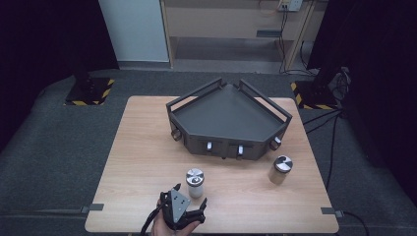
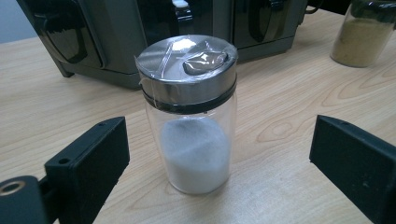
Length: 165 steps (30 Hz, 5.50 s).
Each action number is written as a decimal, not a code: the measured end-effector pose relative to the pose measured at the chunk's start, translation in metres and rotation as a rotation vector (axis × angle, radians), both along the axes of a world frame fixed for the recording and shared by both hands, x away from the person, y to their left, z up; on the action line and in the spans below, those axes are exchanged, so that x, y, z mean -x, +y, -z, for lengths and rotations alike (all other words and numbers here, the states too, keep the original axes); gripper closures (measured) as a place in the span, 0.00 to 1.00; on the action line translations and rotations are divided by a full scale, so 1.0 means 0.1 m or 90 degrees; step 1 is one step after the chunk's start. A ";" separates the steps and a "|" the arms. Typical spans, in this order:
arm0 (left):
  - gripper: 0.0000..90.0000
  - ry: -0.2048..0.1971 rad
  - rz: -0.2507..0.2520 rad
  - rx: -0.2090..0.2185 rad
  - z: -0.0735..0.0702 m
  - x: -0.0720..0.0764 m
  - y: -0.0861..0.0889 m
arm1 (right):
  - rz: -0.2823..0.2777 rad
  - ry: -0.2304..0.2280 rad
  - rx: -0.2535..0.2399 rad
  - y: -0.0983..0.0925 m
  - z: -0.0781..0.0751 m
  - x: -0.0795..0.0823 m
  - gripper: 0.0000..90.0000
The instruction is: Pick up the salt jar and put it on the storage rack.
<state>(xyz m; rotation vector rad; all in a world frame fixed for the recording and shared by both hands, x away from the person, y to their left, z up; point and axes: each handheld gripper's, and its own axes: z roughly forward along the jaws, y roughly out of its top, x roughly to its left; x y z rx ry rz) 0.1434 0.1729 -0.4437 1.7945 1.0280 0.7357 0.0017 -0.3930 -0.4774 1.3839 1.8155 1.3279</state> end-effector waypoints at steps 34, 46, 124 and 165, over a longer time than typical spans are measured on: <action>0.13 0.020 -0.009 0.003 0.20 -0.38 -0.10 | -0.005 0.006 0.004 -0.01 0.01 -0.03 0.10; 0.21 0.030 -0.015 0.014 0.25 -0.45 -0.11 | -0.007 0.007 0.004 -0.01 0.01 -0.03 0.10; 0.33 -0.042 0.015 -0.006 -0.98 -0.84 -0.19 | -0.001 0.005 -0.006 -0.01 0.00 -0.02 0.10; 0.33 -0.123 0.000 -0.013 -1.64 -1.50 -0.47 | 0.007 0.012 -0.008 -0.03 0.01 -0.02 0.10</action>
